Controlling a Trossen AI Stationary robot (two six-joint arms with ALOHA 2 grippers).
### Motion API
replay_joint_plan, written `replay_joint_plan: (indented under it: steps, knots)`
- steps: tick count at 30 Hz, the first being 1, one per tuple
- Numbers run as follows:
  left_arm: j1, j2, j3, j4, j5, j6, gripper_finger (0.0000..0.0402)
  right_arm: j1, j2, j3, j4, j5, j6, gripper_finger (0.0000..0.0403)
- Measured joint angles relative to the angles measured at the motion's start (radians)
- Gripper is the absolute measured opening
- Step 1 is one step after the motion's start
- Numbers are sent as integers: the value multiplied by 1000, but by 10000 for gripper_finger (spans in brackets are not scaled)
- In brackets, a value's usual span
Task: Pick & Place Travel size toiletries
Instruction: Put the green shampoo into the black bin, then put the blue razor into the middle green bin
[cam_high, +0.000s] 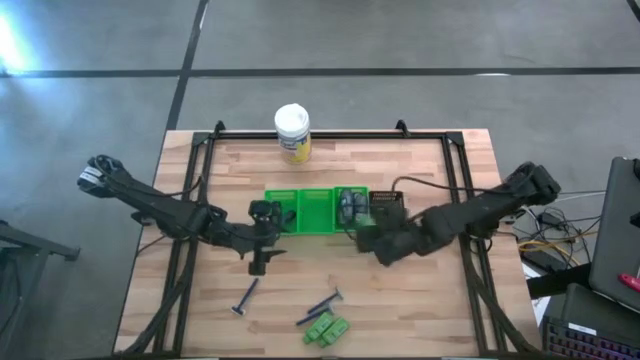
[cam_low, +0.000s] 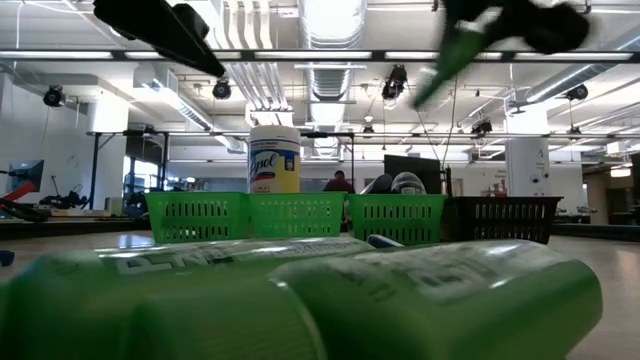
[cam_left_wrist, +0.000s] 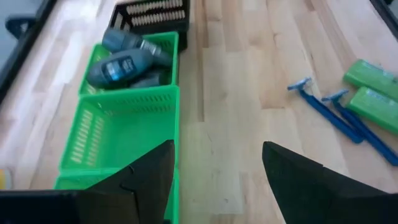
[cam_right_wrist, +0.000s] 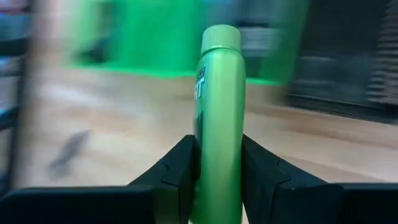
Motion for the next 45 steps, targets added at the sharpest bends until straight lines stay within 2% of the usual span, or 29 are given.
replay_joint_plan:
  steps: [3, 8, 11, 15, 18, 24, 28, 32, 38, 45]
  knots:
    - [-7, 1, -1, -7, 6, -40, 247, -4, -1, -12, -169, 0, 90, 100]
    - [-9, 14, -1, -3, 14, -29, 248, -128, 15, -77, -156, 6, -16, 102]
    - [-13, 10, -1, -36, 21, -72, 248, -201, 25, -129, -142, -3, -68, 101]
    - [-28, 7, -1, -209, 35, -257, 248, -268, 27, -224, -20, -91, -155, 104]
    - [-64, 7, -6, -335, 22, -391, 248, -283, 27, -298, 81, -145, -160, 114]
    - [-163, 7, -18, -446, 20, -707, 248, -263, 26, -359, 120, -136, -100, 148]
    - [-195, 8, -48, -476, 56, -923, 248, -247, 25, -344, 116, -96, -130, 189]
    - [-208, 17, -92, -467, 134, -1086, 248, -239, 20, -291, 111, -39, -183, 237]
    - [-260, 80, -118, -418, 169, -1214, 248, -217, 18, -167, -18, 66, -209, 294]
    - [-322, 215, -100, -365, 195, -1322, 248, -205, 18, -57, -143, 96, -251, 333]
